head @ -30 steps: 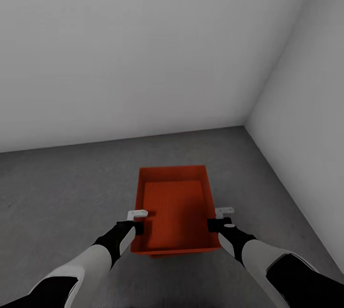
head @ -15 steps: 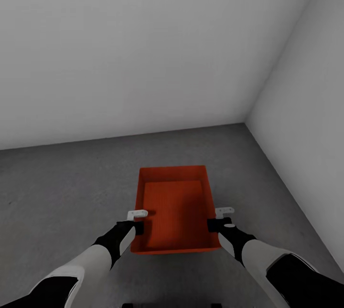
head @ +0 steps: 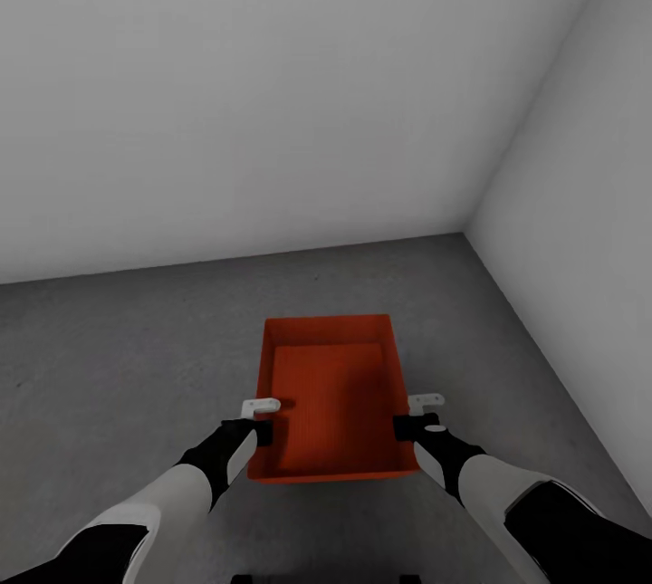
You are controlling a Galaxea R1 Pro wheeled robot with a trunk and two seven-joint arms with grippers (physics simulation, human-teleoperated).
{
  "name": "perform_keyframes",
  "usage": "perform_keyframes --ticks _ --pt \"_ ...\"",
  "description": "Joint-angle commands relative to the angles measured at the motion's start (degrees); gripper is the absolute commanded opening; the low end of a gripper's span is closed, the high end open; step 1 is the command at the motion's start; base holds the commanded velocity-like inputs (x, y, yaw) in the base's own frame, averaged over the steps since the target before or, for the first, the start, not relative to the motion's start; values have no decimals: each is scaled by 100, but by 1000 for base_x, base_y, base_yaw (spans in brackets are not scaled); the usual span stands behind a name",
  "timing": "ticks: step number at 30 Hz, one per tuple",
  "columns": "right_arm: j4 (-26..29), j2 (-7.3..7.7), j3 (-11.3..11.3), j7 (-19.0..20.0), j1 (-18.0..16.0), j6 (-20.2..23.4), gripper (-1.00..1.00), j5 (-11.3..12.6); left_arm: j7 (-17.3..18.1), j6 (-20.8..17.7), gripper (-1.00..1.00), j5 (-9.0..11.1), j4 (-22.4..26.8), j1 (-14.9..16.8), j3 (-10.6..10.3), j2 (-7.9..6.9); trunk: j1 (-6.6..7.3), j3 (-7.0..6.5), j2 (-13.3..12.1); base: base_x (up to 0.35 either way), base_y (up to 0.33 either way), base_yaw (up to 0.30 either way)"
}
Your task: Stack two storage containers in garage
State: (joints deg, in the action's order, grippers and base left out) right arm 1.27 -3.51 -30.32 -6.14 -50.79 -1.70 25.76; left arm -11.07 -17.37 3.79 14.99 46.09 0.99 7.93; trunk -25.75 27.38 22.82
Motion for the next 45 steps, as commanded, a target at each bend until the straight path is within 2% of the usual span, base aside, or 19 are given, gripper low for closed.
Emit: perform_keyframes --ticks 1,38,45 --pt "-136 -1 94 -54 -6 -32 -100 114 -128 17 -100 -168 30 2 -47 -2 -3 8 10 0 0 0" --pt "-136 8 96 -54 -6 -6 -100 114 -161 -25 -100 -159 30 5 -38 7 -3 8 10 0 0 0" --pt "-136 4 96 -54 -8 -6 -100 114 -159 -36 -100 -159 30 3 -38 7 -157 133 290 0 0 0"
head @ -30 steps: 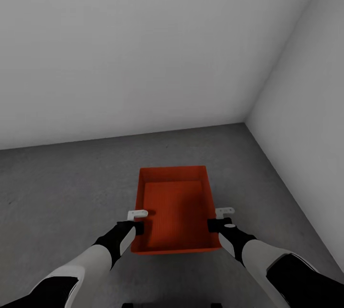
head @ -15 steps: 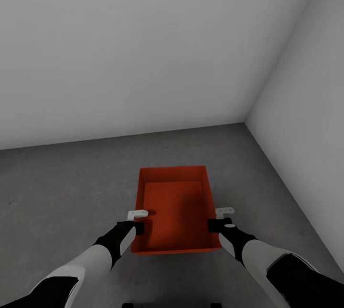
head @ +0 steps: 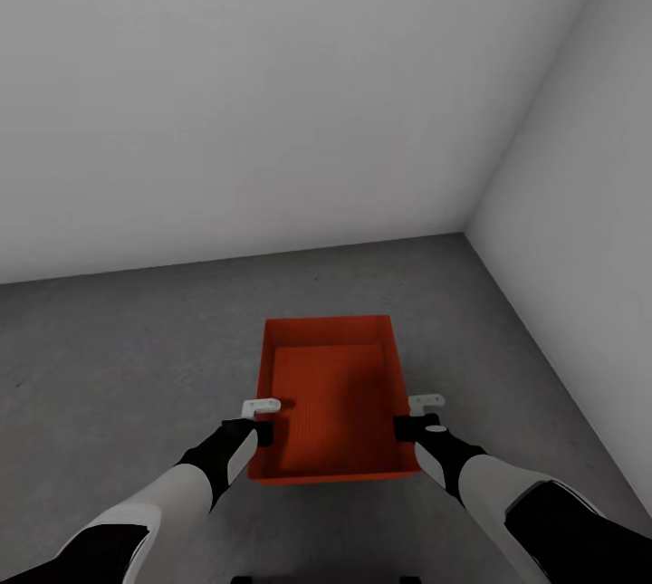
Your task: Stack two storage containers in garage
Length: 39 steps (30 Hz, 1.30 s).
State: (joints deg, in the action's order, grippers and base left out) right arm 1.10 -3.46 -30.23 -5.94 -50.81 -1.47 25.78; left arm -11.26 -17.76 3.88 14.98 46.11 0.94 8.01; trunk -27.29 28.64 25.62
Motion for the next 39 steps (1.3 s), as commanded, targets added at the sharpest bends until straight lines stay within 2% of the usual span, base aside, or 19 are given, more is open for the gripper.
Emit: perform_keyframes --ticks 1,39 --pt "-119 -2 87 -74 -6 -29 -100 111 -139 2 -100 -168 31 2 -32 -1 -25 26 51 0 0 0" --pt "-119 -5 84 -66 -6 -29 -100 111 -131 -9 -100 -168 31 1 -32 -1 -859 708 1575 0 0 0"
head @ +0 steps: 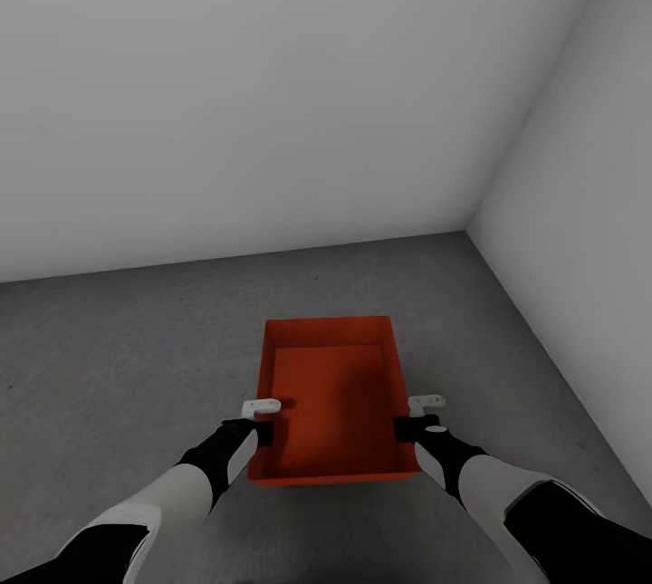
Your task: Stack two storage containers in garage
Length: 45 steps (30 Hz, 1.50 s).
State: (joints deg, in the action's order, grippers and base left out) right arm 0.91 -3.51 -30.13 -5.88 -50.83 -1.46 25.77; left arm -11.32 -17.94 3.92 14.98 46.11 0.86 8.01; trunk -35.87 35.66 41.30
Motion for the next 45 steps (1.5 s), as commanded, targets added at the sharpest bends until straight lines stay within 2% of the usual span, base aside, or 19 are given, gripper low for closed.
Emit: perform_keyframes --ticks 1,26,29,45 --pt "-100 -1 75 -72 -3 -29 -100 112 -124 10 -100 -172 31 2 -25 -1 -24 23 47 0 0 0" --pt "-100 -1 74 -72 -5 -32 -100 112 -133 10 -100 -172 31 -3 -24 -1 -573 472 1049 0 0 0" --pt "-100 -1 74 -72 -3 -31 -100 112 -128 10 -100 -172 31 -2 -20 -1 -573 472 1049 0 0 0" --pt "-100 -1 74 -72 -3 -35 -100 112 -124 10 -100 -172 31 -1 -20 1 -924 759 1691 0 0 0"
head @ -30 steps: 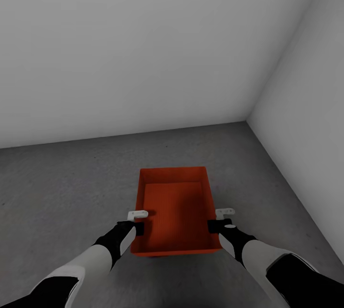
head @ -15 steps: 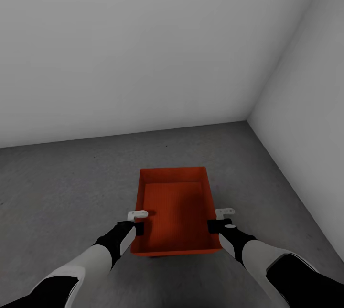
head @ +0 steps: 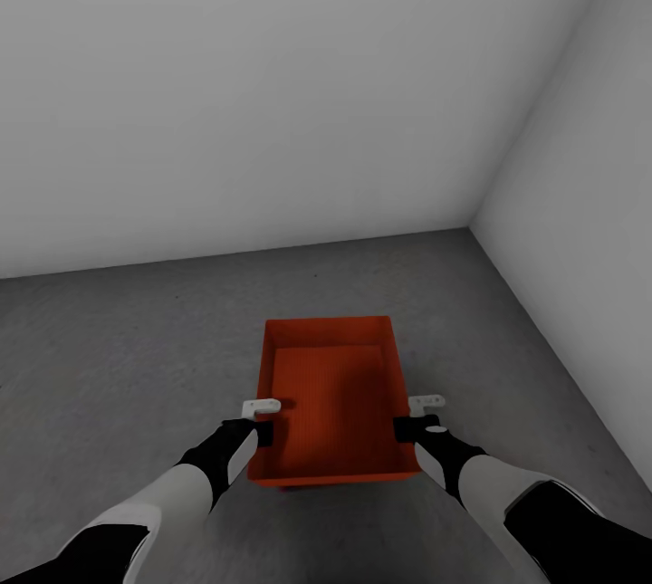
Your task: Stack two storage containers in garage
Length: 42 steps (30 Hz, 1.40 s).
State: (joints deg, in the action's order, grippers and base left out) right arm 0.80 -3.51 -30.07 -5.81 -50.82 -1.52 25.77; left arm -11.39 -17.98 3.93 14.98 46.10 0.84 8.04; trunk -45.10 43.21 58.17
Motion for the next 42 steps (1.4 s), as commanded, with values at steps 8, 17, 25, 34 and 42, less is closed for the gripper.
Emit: perform_keyframes --ticks 8,17,25,34,42 --pt "-89 -1 66 -78 -5 -27 -100 113 -118 14 -100 -173 31 1 -19 -1 -89 76 165 0 0 0" --pt "-89 -1 70 -78 -7 -28 -100 113 -126 14 -100 -173 31 2 -21 3 -286 238 526 0 0 0" --pt "-89 -1 69 -78 -4 -30 -100 113 -127 14 -100 -173 31 -1 -18 5 -462 381 847 0 0 0" --pt "-89 -1 67 -78 -4 -31 -100 113 -127 14 -100 -173 31 -1 -14 5 -550 453 1007 0 0 0" --pt "-89 -1 69 -78 -5 -32 -100 113 -127 14 -100 -173 31 -1 -17 13 -726 597 1328 0 0 0"
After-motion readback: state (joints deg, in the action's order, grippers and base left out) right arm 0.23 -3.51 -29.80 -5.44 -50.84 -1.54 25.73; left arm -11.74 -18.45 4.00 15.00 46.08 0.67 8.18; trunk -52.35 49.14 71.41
